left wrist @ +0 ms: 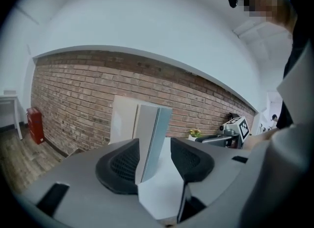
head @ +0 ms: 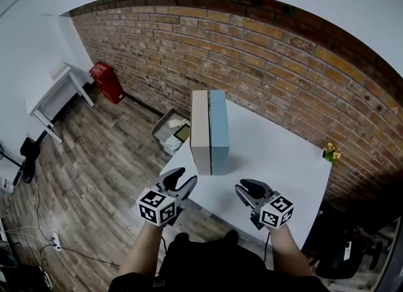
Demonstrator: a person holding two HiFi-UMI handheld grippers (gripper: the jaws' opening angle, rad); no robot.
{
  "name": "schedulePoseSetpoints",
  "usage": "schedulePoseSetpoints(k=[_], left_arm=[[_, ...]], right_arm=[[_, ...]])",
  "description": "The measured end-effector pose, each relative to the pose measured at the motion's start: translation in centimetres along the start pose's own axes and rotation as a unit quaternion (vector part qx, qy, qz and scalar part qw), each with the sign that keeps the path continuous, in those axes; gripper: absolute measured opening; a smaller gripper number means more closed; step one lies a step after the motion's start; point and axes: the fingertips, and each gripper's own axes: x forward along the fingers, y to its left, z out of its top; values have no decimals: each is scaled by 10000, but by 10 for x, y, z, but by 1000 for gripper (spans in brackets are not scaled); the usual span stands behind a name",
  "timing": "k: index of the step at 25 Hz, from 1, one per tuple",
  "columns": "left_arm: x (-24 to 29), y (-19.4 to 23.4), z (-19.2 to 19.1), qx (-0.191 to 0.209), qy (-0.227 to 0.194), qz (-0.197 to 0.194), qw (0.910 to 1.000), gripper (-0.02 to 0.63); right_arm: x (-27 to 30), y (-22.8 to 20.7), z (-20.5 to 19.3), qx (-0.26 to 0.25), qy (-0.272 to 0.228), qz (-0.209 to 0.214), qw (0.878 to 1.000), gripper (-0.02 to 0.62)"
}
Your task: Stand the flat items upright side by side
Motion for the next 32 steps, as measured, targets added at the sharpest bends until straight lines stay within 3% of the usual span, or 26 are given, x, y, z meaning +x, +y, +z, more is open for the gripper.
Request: schedulePoseSetpoints(k=[6, 11, 15, 18, 21, 25, 27, 30, 32], left_arm=[[-37, 38, 10, -236, -98, 10, 9997, 182], [-73, 78, 18, 452, 106, 34, 9989, 138], [-81, 92, 34, 951, -74, -204, 9952, 114], [-81, 102, 44, 1090, -201, -256, 9935, 100], [-77, 105, 53, 1147, -327, -288, 9924, 84], [-68, 102, 68, 1269, -387, -392, 9904, 59], [-66, 92, 78, 1548, -513, -568, 9850, 37], [-59, 78, 89, 2262, -546, -728, 9698, 26], [-49, 73, 99, 2089, -527, -823, 9730, 23]], right_arm=[[33, 33, 8, -611, -117, -899, 9940, 27], [60, 70, 38, -472, -780, -1731, 9807, 17], [64, 90, 38, -616, -461, -2227, 9719, 15], [53, 93, 41, -458, -424, -2586, 9640, 17], [32, 95, 58, -412, -552, -2794, 9577, 17], [-3, 71, 96, -847, -634, -3179, 9422, 17], [-20, 57, 121, -839, -891, -3326, 9351, 17], [-31, 53, 150, -791, -1307, -3278, 9323, 17], [-28, 53, 156, -915, -1332, -3176, 9344, 17]])
